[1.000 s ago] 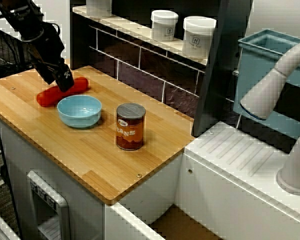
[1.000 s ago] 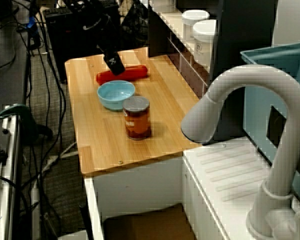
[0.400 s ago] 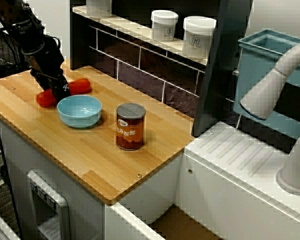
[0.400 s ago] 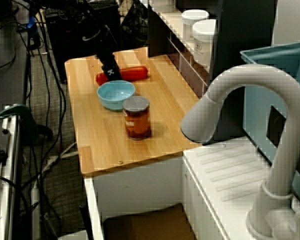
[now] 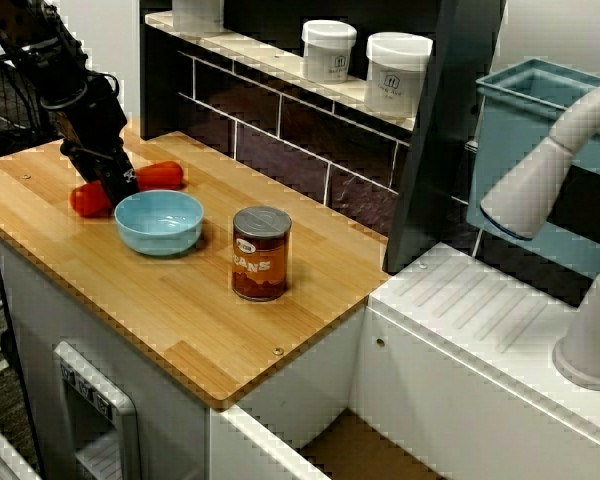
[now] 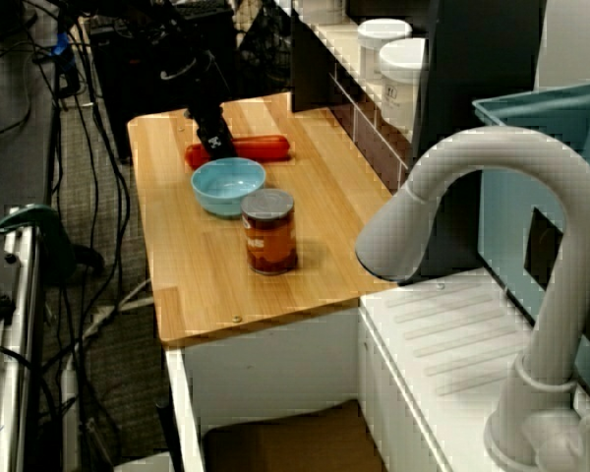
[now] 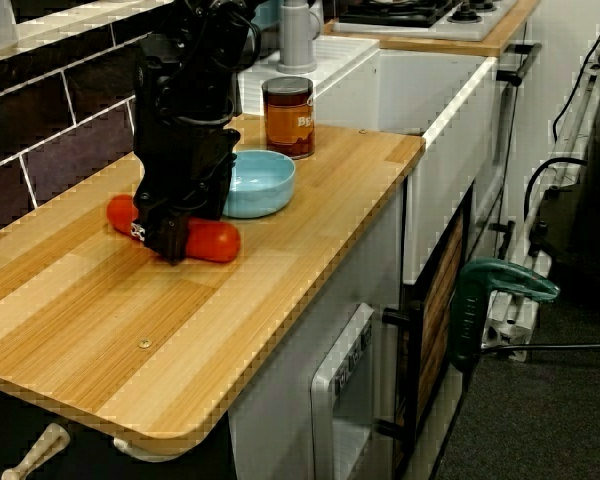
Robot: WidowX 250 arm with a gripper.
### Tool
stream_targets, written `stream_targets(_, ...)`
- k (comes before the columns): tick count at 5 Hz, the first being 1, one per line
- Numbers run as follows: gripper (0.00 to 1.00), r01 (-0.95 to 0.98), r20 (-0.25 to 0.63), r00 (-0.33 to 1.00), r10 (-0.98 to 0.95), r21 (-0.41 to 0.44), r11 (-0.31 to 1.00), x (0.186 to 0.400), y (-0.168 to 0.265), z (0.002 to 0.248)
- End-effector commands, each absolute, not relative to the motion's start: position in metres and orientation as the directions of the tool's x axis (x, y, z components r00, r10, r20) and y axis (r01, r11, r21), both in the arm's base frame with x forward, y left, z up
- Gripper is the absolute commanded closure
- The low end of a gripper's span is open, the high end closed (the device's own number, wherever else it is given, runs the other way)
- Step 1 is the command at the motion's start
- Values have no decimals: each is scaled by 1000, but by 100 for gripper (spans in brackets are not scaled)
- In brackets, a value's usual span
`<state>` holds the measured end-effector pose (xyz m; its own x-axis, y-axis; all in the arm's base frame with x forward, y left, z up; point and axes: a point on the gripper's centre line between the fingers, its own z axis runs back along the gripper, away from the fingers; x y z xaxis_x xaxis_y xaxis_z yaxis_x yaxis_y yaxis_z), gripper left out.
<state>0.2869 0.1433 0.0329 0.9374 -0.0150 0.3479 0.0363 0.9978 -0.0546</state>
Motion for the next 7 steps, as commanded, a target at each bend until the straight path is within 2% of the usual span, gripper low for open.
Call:
stream_targets(1, 100, 73, 417, 908, -31, -86, 994, 284, 143, 96)
stream_targets(2, 100, 105, 442, 895, -50, -100, 989, 275, 136, 112)
stream_targets(3, 100, 159, 457, 883, -106, -79, 984, 262, 117, 113)
stream_targets(5, 100, 205, 451, 878, -160, -53, 977, 244, 91, 100)
stream_targets(7, 100, 207, 435, 885, -165, -49, 977, 248, 78, 89)
